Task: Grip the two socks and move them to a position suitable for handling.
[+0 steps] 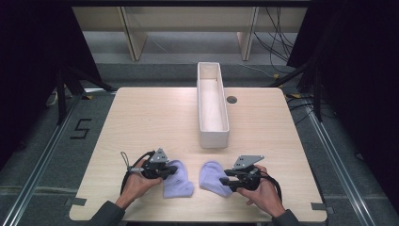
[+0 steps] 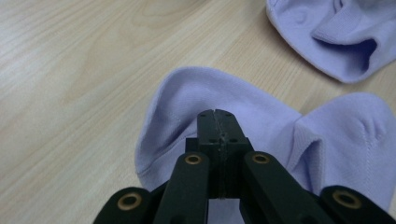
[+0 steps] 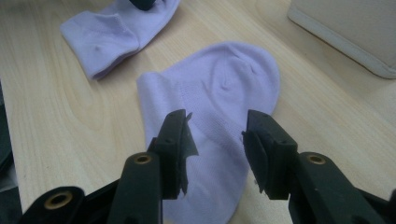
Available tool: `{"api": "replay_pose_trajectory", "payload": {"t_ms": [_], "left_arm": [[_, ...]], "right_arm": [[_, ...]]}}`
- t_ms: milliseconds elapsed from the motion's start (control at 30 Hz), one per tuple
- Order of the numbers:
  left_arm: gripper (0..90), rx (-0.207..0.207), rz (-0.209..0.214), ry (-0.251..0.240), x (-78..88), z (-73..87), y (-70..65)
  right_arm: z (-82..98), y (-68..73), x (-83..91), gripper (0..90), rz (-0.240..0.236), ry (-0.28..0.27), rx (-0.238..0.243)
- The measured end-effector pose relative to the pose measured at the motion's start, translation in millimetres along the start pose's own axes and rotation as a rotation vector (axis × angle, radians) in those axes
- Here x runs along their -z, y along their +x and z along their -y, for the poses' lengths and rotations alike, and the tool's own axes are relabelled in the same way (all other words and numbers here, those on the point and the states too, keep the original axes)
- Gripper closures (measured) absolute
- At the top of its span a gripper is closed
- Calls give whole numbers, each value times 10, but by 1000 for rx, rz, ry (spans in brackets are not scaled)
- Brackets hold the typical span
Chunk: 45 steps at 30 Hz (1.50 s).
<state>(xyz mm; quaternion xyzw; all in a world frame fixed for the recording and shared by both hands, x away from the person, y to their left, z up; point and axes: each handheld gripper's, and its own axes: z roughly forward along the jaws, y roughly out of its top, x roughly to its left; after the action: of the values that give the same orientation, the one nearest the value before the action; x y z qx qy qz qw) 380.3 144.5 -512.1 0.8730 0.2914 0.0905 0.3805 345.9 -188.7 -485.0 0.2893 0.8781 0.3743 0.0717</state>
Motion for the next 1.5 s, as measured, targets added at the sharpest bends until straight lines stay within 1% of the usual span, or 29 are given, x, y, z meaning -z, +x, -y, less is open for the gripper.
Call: {"api": "replay_pose_trajectory", "payload": {"t_ms": [100,167,367,400,467,500,533,600,667,700,733,767,800,833,867,900,967,1000,1033,1067,1100,1167,1233,1267,1367,1400,1433,1467,1500], "left_arm": [[898,-1,2,1,-45,-42,-11],[899,-9,5,-4,-88,-78,-19],[898,-14,8,-2,-111,-111,-40],[896,-10,8,-15,-89,-116,-46],[887,-7,11,-21,-71,-122,-49],[872,-7,14,-26,-52,-131,-52],[851,11,17,-49,-16,-148,-79],[846,2,20,-41,17,-155,-88],[825,14,27,-60,61,-158,-125],[799,10,31,-62,104,-154,-147],[799,-10,35,-54,145,-145,-153],[781,8,40,-74,173,-129,-182],[760,2,36,-71,215,-110,-193],[746,5,43,-79,238,-90,-199],[698,21,44,-89,322,-20,-214],[684,21,44,-89,322,-20,-214],[673,48,41,-100,392,43,-223],[644,59,37,-105,461,101,-220],[624,72,33,-109,491,125,-225],[602,72,33,-109,491,125,-225],[579,85,32,-115,549,168,-229],[557,96,26,-116,571,187,-236],[496,112,20,-120,621,236,-258],[469,118,20,-124,630,251,-263],[380,129,8,-122,652,276,-269],[361,149,3,-126,671,302,-276],[338,149,3,-126,671,302,-276],[338,155,-1,-134,673,317,-282],[305,155,-10,-131,682,333,-288]], "right_arm": [[2,8,0,593,-3,5,-9],[1,0,-2,593,0,3,3],[2,0,-2,593,-1,4,4],[2,-2,-1,593,-2,3,3],[3,10,0,592,-7,6,-10],[1,-5,-3,592,-4,0,9],[1,-6,-1,592,-3,-2,9],[0,-16,0,591,2,-10,21],[3,-12,6,590,-1,-9,5],[4,-20,17,586,4,-3,-4],[4,-20,17,586,4,-3,-4],[4,-22,20,586,3,-3,-7],[5,-22,25,586,3,-1,-11],[11,-20,15,585,5,-9,-13],[9,-29,22,582,2,-4,-7],[10,-30,21,582,1,-4,-7],[11,-32,19,581,3,-4,-4],[16,-42,14,580,9,-4,-4],[22,-37,2,580,12,-14,-13],[26,-20,5,580,3,-5,-33],[25,-40,13,579,1,1,-10],[30,-46,9,579,3,-6,-3],[36,-59,8,578,-6,0,3],[37,-51,12,577,-4,3,-9],[39,-44,9,573,-6,3,-8],[40,-43,5,569,-4,4,-7],[40,-43,5,569,-4,4,-7],[43,-29,6,568,-2,8,-27],[43,-36,5,568,1,5,-20]]}}
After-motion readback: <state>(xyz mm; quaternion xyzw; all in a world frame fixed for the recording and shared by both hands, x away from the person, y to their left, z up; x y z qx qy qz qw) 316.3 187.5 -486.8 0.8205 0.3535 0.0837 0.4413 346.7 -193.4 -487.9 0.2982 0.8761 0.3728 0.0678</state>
